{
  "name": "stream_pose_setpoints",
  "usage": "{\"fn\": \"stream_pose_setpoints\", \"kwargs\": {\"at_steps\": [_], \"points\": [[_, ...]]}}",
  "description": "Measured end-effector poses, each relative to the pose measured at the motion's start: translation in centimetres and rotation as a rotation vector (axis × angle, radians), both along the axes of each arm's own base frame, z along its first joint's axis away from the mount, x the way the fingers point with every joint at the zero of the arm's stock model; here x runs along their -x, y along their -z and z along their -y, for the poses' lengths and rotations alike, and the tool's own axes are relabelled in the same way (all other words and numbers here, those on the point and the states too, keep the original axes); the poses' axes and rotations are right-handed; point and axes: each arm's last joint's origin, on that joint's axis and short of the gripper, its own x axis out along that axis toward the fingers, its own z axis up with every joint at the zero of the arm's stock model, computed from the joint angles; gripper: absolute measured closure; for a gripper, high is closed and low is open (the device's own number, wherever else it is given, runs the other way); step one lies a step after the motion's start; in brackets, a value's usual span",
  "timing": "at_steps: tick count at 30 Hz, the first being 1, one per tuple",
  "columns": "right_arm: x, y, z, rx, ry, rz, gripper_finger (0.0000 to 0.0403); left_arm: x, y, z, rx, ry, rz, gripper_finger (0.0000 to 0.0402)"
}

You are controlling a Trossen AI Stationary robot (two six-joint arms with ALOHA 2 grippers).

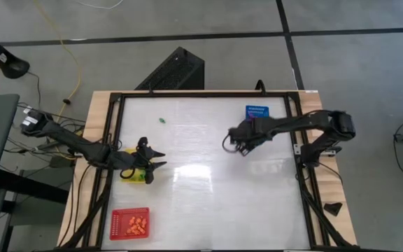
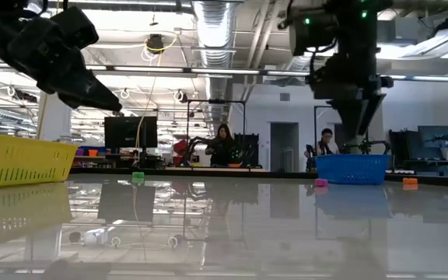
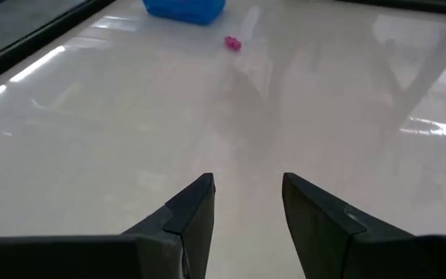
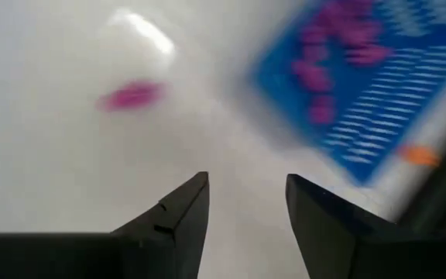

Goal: Sort Halloween decoration
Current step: Put the orange skeleton toy into the red bin

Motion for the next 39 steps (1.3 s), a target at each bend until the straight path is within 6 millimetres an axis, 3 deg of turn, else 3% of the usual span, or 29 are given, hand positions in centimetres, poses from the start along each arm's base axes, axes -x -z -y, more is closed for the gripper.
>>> {"fn": "stream_pose_setpoints", "kwargs": {"at_steps": [5, 10, 16, 22, 39], "points": [[3.0, -1.2, 4.3, 0.056, 0.226, -0.101, 0.0211, -0.1, 0.0, -0.3, -0.044, 0.033, -0.020, 0.0260], [6.4, -2.2, 9.5, 0.045, 0.434, -0.096, 0.0212, -0.3, 0.1, -0.7, -0.075, 0.057, -0.036, 0.0260], [10.5, -0.9, 13.9, -0.134, 0.594, -0.071, 0.0212, -0.4, 0.1, -1.1, -0.058, 0.074, -0.041, 0.0260], [13.7, 2.9, 15.3, -0.231, 0.704, -0.033, 0.0212, -0.4, 0.1, -1.1, -0.048, 0.074, -0.039, 0.0260], [16.4, 8.1, 15.8, -0.179, 0.858, 0.106, 0.0212, -0.4, 0.1, -1.1, -0.019, 0.072, -0.031, 0.0260]]}}
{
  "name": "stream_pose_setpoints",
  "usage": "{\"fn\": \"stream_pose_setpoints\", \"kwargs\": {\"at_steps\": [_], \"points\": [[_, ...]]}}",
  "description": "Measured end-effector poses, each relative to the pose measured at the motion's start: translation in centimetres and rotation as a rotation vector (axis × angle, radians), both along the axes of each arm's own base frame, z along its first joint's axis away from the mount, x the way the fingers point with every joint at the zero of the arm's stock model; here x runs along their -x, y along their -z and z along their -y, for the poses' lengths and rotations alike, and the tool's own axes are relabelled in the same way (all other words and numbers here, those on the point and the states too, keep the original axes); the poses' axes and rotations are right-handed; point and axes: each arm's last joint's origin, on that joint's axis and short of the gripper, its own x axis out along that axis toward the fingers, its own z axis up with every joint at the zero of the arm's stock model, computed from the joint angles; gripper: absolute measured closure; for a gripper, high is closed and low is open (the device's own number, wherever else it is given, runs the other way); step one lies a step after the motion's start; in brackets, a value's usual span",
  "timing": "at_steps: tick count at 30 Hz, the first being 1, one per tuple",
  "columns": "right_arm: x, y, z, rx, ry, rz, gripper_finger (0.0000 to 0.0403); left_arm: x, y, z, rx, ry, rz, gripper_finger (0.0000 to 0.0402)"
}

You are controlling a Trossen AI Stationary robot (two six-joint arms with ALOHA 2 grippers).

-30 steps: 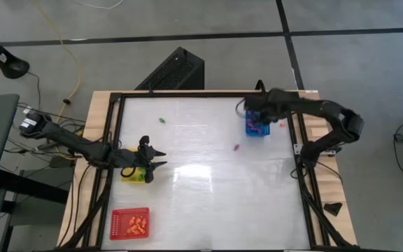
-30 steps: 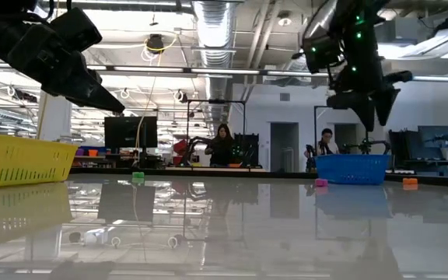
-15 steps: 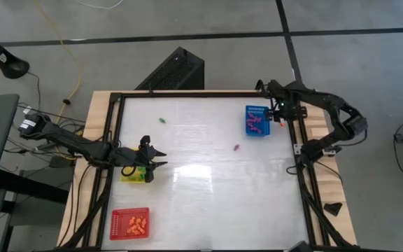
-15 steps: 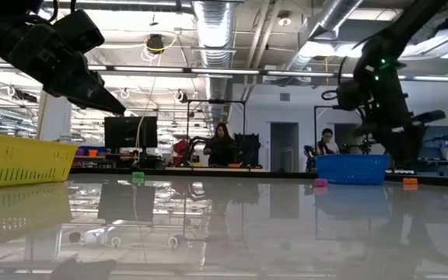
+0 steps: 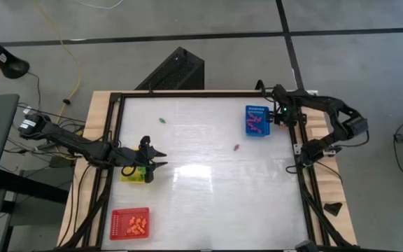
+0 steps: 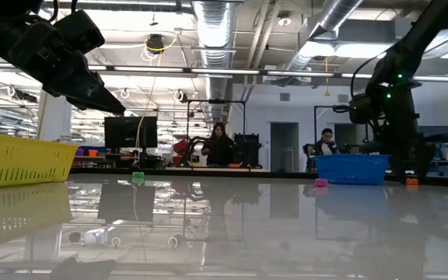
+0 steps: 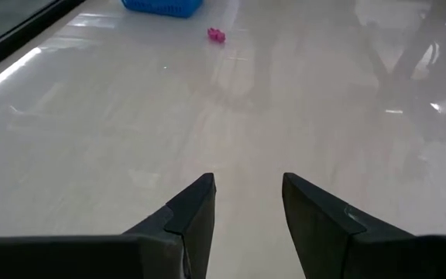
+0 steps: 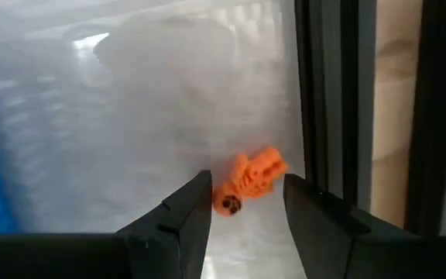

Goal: Sort Halloween decoration
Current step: Put the orange skeleton toy into the red bin

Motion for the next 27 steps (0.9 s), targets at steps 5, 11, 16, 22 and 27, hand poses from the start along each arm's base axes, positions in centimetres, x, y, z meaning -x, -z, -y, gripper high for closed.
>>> {"fn": "stream_pose_setpoints", "kwargs": {"at_steps": [5, 11, 16, 22, 27], "points": [[0.4, 0.7, 0.1, 0.018, 0.016, 0.052, 0.0221, 0.0, 0.0, 0.0, 0.004, 0.009, -0.001, 0.0260], [0.3, 0.7, 0.3, 0.041, 0.011, 0.054, 0.0286, 0.0, 0.0, 0.0, 0.005, 0.009, -0.001, 0.0260], [0.1, 0.3, 0.6, 0.038, -0.006, 0.048, 0.0339, 0.0, 0.0, 0.0, 0.004, 0.009, -0.002, 0.0260], [-1.5, -2.3, 1.2, 0.053, -0.072, 0.037, 0.0345, 0.0, 0.0, 0.0, -0.002, 0.011, -0.003, 0.0260], [-2.6, -4.1, 0.9, 0.012, -0.125, 0.022, 0.0345, 0.0, 0.0, 0.0, -0.005, 0.013, -0.004, 0.0260]]}}
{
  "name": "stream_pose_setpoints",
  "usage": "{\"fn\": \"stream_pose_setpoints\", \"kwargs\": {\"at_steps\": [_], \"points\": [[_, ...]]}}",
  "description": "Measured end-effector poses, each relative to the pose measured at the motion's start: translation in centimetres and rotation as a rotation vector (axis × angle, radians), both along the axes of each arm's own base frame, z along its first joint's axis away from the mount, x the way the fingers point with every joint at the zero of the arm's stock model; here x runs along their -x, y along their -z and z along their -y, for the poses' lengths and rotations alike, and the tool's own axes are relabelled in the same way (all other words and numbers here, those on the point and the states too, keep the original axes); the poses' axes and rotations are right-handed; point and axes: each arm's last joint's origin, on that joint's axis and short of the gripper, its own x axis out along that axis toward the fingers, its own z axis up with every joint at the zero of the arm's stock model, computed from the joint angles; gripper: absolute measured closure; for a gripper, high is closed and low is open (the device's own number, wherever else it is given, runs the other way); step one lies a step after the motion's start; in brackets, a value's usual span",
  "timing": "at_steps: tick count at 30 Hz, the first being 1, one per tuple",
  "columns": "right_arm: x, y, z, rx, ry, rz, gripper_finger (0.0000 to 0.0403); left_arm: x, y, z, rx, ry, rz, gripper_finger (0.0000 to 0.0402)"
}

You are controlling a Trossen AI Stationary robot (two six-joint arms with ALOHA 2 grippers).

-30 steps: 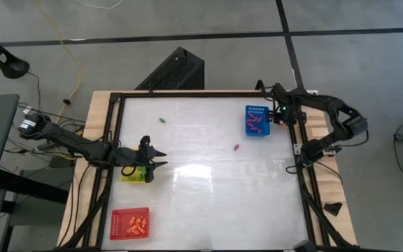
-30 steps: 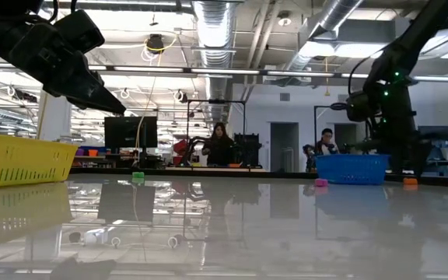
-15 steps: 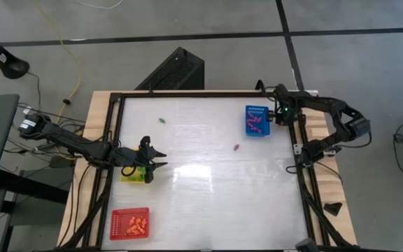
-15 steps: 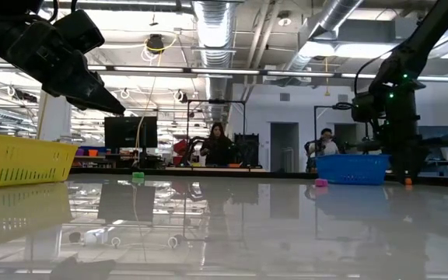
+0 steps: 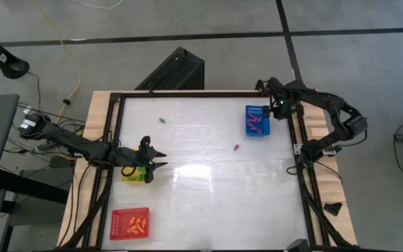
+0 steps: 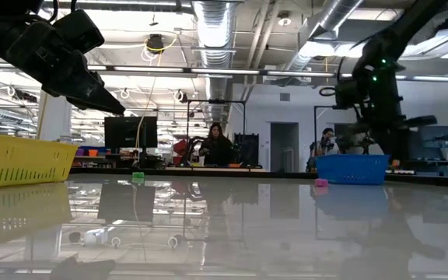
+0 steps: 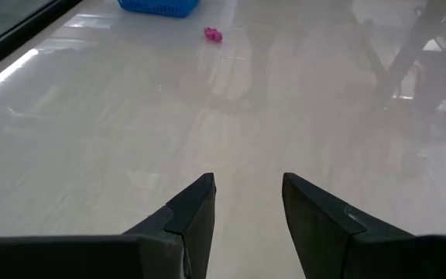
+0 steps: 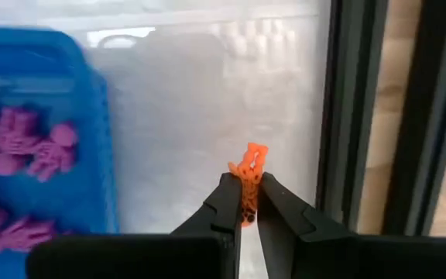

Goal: Sort Halloween decoration
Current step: Put the orange skeleton toy into the red bin

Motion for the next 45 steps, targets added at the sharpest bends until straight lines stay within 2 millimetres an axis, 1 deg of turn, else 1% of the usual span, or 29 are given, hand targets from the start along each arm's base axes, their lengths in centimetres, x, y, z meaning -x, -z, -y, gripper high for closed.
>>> {"fn": "stream_pose_setpoints", "kwargs": {"at_steps": [5, 7, 9, 12, 14, 16, 18, 20, 23, 25, 27, 29, 32, 36, 40, 42, 45], "points": [[-1.9, -1.6, -0.5, 0.011, -0.064, 0.007, 0.0346, 0.0, 0.0, 0.0, -0.004, 0.001, -0.001, 0.0260], [-3.0, -2.3, -0.9, 0.024, -0.112, 0.016, 0.0346, 0.0, 0.0, 0.0, -0.004, 0.001, -0.001, 0.0260], [-4.4, -3.5, -1.4, 0.054, -0.168, 0.040, 0.0346, 0.0, 0.0, 0.0, -0.004, 0.001, -0.001, 0.0260], [-7.5, -5.5, -2.8, 0.121, -0.273, 0.108, 0.0346, 0.0, 0.0, 0.0, -0.004, 0.001, -0.002, 0.0260], [-9.9, -6.8, -4.3, 0.188, -0.359, 0.189, 0.0347, 0.0, 0.0, 0.0, -0.012, 0.004, -0.003, 0.0260], [-12.7, -8.0, -6.1, 0.278, -0.460, 0.312, 0.0347, 0.0, 0.0, 0.0, -0.018, 0.007, -0.005, 0.0260], [-15.5, -8.8, -8.6, 0.369, -0.571, 0.469, 0.0347, 0.0, 0.0, 0.0, -0.018, 0.007, -0.005, 0.0260], [-18.5, -9.0, -11.4, 0.445, -0.679, 0.631, 0.0347, 0.0, 0.0, 0.0, -0.019, 0.007, -0.005, 0.0260], [-22.8, -8.1, -16.4, 0.526, -0.867, 0.808, 0.0347, 0.1, 0.1, -0.1, -0.031, -0.012, -0.014, 0.0260], [-25.6, -6.9, -19.9, 0.601, -0.991, 0.948, 0.0347, 0.2, 0.3, -0.2, -0.046, -0.031, -0.034, 0.0260], [-28.1, -5.3, -23.2, 0.689, -1.100, 1.090, 0.0348, 0.3, 0.5, -0.2, -0.059, -0.046, -0.056, 0.0260], [-30.2, -3.7, -26.2, 0.769, -1.213, 1.202, 0.0348, 0.3, 0.6, -0.3, -0.063, -0.048, -0.069, 0.0260], [-33.1, -1.9, -30.0, 0.788, -1.376, 1.337, 0.0348, 0.4, 0.6, -0.3, -0.056, -0.048, -0.071, 0.0260], [-37.4, -0.7, -33.5, 0.768, -1.455, 1.459, 0.0349, 0.5, 0.8, -0.3, -0.031, -0.063, -0.089, 0.0260], [-41.5, 0.7, -36.0, 0.738, -1.491, 1.541, 0.0350, 0.7, 1.2, -0.3, -0.005, -0.080, -0.121, 0.0260], [-42.9, 1.0, -36.9, 0.745, -1.491, 1.536, 0.0350, 0.8, 1.4, -0.3, -0.002, -0.055, -0.147, 0.0260], [-44.0, 1.2, -38.1, 0.747, -1.498, 1.517, 0.0350, 0.9, 1.5, -0.2, 0.023, -0.054, -0.163, 0.0260]]}}
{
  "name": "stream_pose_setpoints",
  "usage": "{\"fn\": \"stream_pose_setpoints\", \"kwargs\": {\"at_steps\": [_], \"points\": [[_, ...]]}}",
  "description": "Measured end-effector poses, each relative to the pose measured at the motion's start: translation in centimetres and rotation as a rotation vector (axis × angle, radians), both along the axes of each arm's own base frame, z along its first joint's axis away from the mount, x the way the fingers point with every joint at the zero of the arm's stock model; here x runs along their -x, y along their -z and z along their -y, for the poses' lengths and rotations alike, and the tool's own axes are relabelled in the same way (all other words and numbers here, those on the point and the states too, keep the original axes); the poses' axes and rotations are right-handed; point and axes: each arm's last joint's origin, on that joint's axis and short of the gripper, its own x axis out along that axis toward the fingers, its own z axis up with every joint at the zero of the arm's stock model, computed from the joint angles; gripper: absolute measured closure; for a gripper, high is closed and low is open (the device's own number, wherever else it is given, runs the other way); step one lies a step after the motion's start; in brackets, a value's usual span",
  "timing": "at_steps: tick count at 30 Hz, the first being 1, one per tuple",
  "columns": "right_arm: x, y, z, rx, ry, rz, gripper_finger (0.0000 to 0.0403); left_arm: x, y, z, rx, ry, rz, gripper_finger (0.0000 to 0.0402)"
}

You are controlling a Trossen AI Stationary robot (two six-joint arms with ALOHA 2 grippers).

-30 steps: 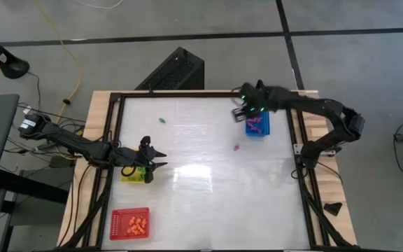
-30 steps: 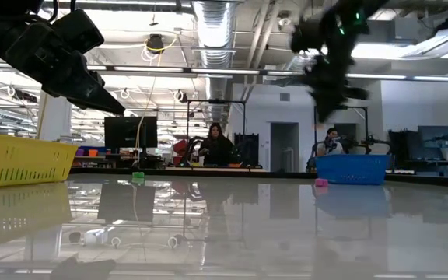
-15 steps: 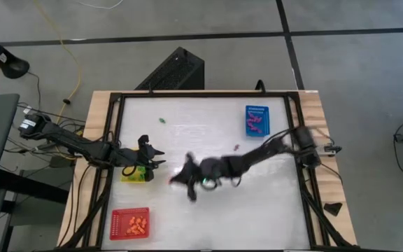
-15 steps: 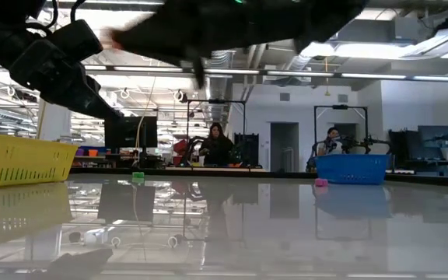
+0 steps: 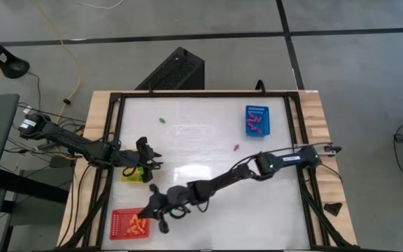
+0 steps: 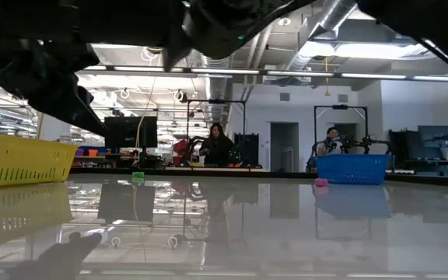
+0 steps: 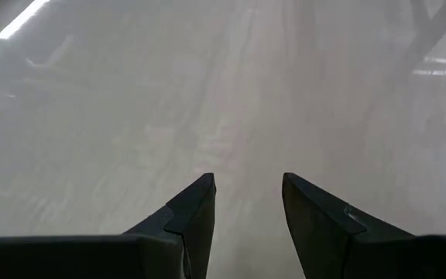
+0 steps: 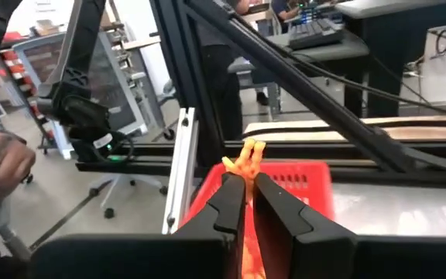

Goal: Sort Halloween decoration
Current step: Put the orange skeleton toy into the red bin

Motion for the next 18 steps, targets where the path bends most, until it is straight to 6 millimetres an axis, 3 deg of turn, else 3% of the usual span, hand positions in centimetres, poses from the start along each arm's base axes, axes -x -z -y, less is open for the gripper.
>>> {"fn": "stream_pose_setpoints", "kwargs": {"at_steps": [10, 18], "points": [[-1.2, 1.1, -0.2, 0.003, 0.080, -0.096, 0.0330, 0.1, 0.1, -0.1, -0.026, 0.001, -0.015, 0.0260], [-1.1, 1.0, -0.3, 0.001, 0.048, -0.101, 0.0233, 0.1, 0.1, -0.1, -0.019, -0.007, -0.010, 0.0260]]}}
